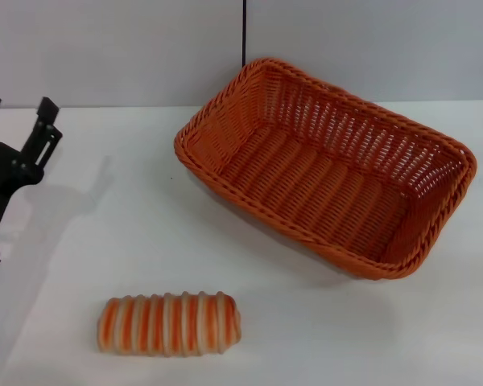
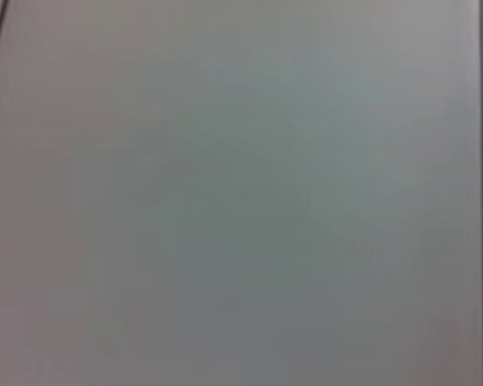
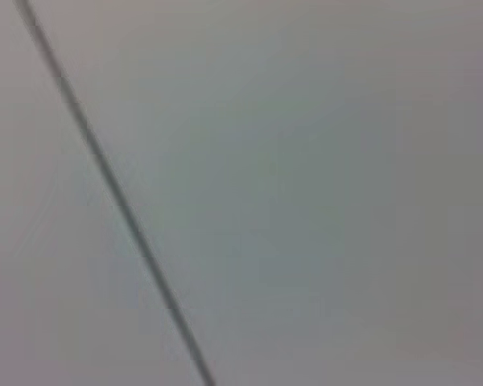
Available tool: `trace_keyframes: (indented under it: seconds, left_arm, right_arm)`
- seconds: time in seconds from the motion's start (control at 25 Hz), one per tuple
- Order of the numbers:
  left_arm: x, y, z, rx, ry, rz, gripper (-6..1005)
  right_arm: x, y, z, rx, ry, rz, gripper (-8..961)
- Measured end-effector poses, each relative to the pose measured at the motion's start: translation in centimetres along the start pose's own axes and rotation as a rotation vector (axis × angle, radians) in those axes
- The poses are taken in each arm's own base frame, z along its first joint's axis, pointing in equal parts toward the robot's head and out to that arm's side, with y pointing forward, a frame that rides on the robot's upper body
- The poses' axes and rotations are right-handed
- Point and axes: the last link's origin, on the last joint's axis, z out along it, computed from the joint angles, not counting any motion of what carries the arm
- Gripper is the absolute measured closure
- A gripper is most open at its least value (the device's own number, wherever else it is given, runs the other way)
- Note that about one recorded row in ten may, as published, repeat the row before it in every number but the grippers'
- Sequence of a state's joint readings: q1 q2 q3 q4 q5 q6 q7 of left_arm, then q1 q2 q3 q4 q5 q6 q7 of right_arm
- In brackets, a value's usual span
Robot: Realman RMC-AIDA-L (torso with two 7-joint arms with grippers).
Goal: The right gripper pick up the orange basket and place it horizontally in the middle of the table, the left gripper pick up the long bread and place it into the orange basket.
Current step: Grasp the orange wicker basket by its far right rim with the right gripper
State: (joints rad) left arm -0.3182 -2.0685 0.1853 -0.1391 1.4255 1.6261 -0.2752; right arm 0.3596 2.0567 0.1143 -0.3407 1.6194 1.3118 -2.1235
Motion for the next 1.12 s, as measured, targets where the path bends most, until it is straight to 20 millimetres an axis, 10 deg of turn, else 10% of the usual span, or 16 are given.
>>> trace_keyframes:
  seconds: [0.64,1.12]
  left_arm:
    - [-0.4,0.7,-0.2,-0.107,-0.046,0.029,185]
    - [-0.5,0.3,-0.3,-0.131,-0.070,-0.023,185]
  right_arm:
    - [-7.3,5.7,4.8,-0.517,0.321,-0.080,461]
    - [-10.2,14.4,9.2,-0.706,0.760,-0.371,461]
